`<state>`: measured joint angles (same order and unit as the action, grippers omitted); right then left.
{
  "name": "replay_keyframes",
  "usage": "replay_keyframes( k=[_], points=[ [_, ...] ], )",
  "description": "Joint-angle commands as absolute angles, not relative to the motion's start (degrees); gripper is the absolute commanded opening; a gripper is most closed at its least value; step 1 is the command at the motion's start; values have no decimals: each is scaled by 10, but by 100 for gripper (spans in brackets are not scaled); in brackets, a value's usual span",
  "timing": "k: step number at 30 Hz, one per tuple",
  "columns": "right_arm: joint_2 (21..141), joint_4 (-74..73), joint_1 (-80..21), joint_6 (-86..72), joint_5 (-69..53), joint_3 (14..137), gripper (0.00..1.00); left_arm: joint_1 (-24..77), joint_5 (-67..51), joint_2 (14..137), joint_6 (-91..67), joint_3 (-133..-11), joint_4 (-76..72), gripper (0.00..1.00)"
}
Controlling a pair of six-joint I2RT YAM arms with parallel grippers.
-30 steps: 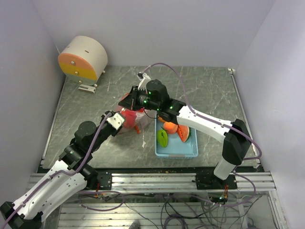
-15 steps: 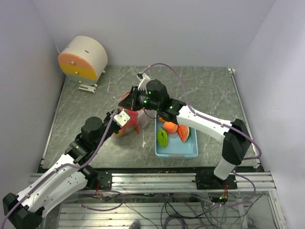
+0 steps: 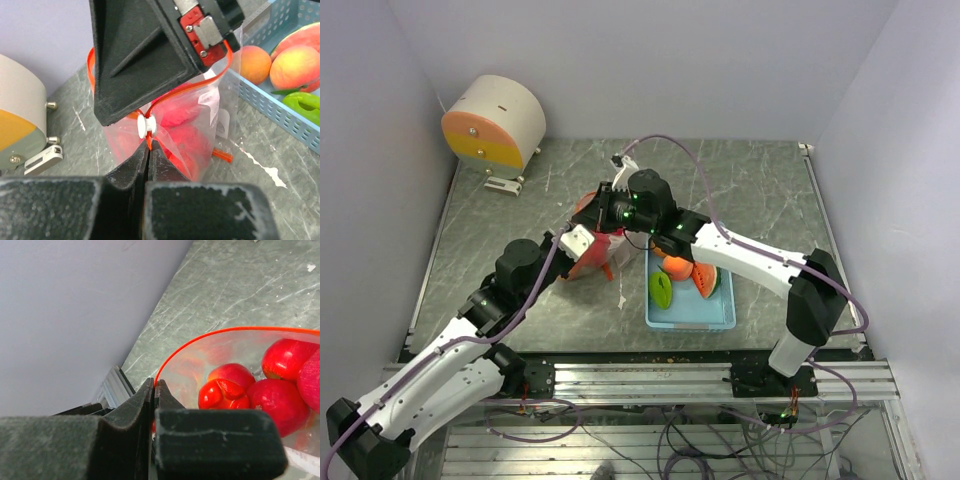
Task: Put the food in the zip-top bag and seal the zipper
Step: Zip the zipper food storage bag at the center of the board.
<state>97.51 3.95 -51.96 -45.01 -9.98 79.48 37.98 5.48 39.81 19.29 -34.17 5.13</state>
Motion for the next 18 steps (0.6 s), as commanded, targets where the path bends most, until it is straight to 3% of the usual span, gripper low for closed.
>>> replay_keyframes(
  k=[1,8,18],
  points=[
    [949,60,-521,-441,-90,777,2,381,78,382,189,-370,82,7],
    [913,78,-506,-395,-102,746,53,381,39,348,210,-353,98,7],
    [779,162,-493,-98,-238,616,62,381,-5,323,215,-366,154,7]
  ],
)
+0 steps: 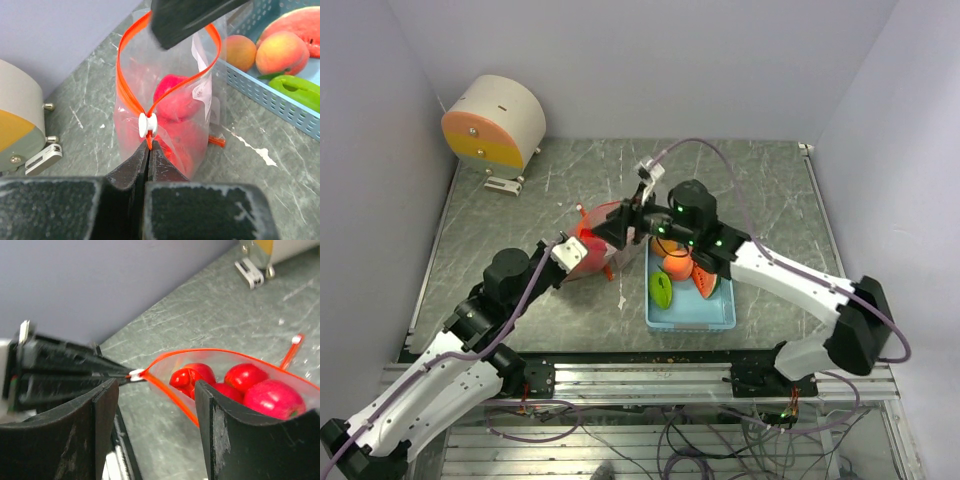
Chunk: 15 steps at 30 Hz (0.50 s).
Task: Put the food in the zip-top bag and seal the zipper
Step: Zip the zipper food storage bag at the center of the board.
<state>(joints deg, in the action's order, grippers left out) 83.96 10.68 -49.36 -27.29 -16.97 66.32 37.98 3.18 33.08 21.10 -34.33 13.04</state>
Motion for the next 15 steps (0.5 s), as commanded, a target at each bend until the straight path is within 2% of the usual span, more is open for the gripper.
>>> replay_keyframes(
  k=[1,4,7,12,15],
  points=[
    [762,168,-493,-52,-252,597,63,381,-13,323,213,-370,160,7],
    [726,187,-494,65,-305,545,61,380,-39,321,209,-384,179,7],
    [721,157,-492,151,-352,549,59,380,-68,321,206,-399,206,7],
    [750,88,-491,219,-454,611,57,380,-99,326,202,-419,244,7],
    [763,117,-491,228,-489,611,57,381,-103,325,203,-423,254,7]
  ],
)
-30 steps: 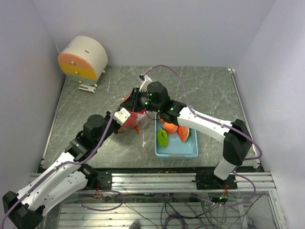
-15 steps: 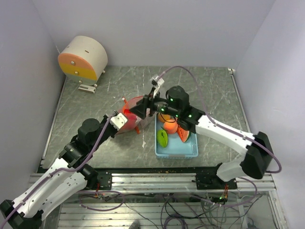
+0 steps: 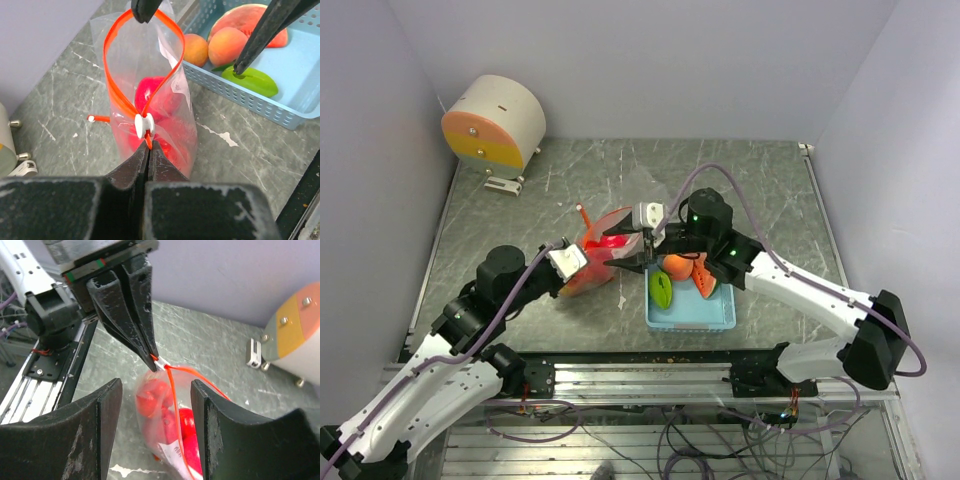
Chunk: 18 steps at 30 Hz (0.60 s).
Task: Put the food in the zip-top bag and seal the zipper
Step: Zip the zipper food storage bag at the center of the board.
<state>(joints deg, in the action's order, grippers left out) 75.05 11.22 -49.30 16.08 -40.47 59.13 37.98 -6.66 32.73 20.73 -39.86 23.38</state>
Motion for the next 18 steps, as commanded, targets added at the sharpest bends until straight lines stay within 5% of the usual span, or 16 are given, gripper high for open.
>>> replay_keyframes(
  k=[1,18],
  points=[
    [768,125,-491,233,-514,611,57,381,-107,323,204,-423,256,7],
    [937,-94,-490,375,-562,786,57,380,-111,321,204,-430,266,7]
  ],
)
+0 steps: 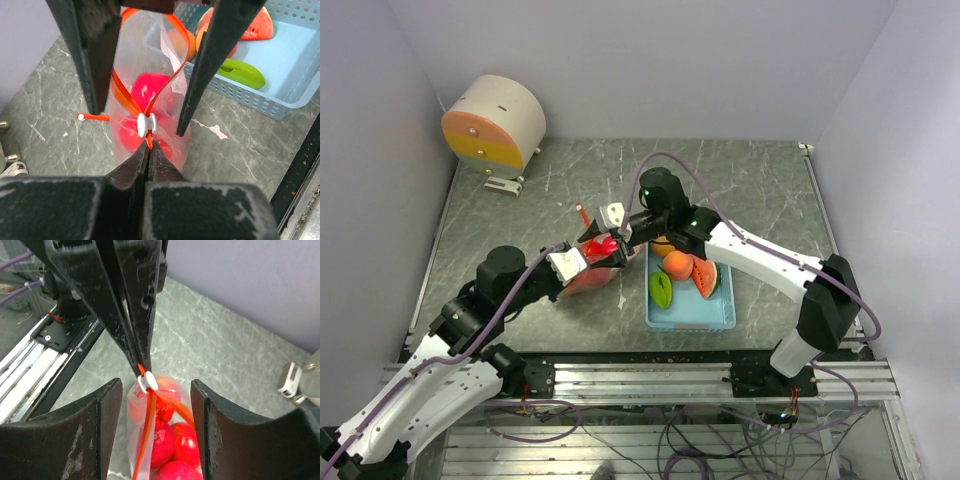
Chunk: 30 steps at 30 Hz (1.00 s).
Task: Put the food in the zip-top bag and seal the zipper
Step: Zip the zipper food storage bag at the center of the board.
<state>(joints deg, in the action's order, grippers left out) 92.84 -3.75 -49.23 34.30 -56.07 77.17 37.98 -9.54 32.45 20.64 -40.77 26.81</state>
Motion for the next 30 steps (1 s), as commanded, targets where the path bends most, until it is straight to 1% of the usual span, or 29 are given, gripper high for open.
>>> replay_keyframes(
  k=[1,5,8,9,12,13,16,19,23,24,25,26,29,30],
  points=[
    [937,-95,-490,375,-559,783,56,381,-109,322,205,-430,267,7],
    [933,-59,-490,350,-509,743,56,381,-104,318,209,-431,275,7],
    [930,-35,-487,330,-476,723,52,380,-103,314,210,-434,278,7],
    [928,-30,-485,325,-471,719,48,381,-102,313,210,-435,280,7],
    [922,-11,-483,306,-448,705,24,381,-100,309,210,-438,285,7],
    [919,-7,-483,302,-440,701,18,380,-100,308,210,-438,285,7],
    [916,0,-483,283,-426,699,9,381,-106,304,206,-435,279,7],
    [912,-6,-483,245,-422,718,2,381,-106,306,203,-431,274,7],
    [876,22,-483,168,-411,715,0,381,-105,310,202,-431,272,7],
    [865,30,-483,143,-397,712,0,381,-104,310,202,-433,273,9],
    [858,31,-483,121,-384,714,0,380,-103,308,206,-437,275,13],
    [853,24,-483,102,-371,719,0,381,-100,306,209,-441,278,21],
    [849,-18,-483,78,-373,738,0,381,-90,298,218,-452,286,35],
    [847,-26,-482,72,-380,738,0,381,-90,295,220,-457,288,43]
  ],
)
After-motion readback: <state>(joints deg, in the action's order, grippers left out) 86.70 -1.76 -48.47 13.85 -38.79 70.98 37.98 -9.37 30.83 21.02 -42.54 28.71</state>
